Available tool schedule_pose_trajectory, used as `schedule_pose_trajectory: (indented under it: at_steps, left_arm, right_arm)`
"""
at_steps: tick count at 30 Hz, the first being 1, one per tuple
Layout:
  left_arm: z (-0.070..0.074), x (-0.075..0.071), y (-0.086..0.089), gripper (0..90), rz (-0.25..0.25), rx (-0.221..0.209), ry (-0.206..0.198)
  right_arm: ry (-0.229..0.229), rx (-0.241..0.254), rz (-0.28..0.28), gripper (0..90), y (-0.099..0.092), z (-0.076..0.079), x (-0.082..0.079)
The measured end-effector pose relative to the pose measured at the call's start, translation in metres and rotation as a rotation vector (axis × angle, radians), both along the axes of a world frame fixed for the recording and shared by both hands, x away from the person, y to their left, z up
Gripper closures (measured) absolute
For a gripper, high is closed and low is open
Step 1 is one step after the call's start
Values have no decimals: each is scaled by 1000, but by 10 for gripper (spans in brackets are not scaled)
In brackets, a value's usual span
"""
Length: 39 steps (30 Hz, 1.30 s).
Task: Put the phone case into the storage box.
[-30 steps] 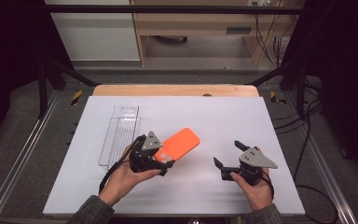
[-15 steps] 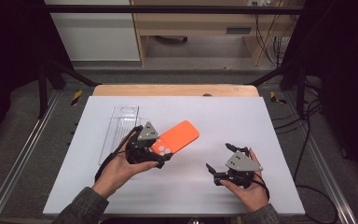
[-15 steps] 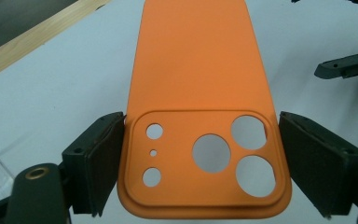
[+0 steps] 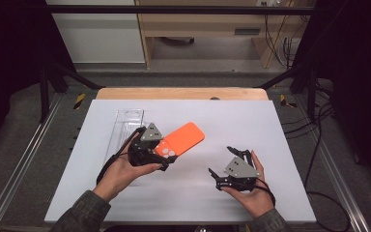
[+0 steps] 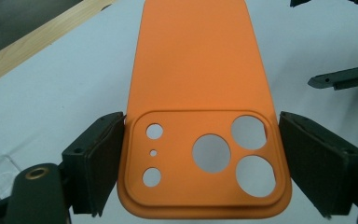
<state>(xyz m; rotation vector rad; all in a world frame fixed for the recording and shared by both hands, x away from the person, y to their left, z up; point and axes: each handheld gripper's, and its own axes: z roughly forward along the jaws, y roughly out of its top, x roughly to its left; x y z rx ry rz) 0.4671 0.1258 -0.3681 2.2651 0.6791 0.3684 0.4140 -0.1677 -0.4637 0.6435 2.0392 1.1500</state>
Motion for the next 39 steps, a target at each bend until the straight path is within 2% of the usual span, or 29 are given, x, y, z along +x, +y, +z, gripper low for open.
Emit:
schedule_pose_trajectory:
  at_steps: [10,19,25,39]
  left_arm:
    - [2,5,-1,167,-6,19,10]
    - [-3,4,-6,167,-21,32,23]
    - [-6,3,-7,167,-31,40,29]
    - [-11,1,-8,166,-39,45,43]
  right_arm:
    - [-69,-86,20,92,14,9,5]
    - [-161,-210,51,103,31,16,9]
    - [-210,-248,54,114,39,17,10]
    - [-289,-338,90,160,53,18,7]
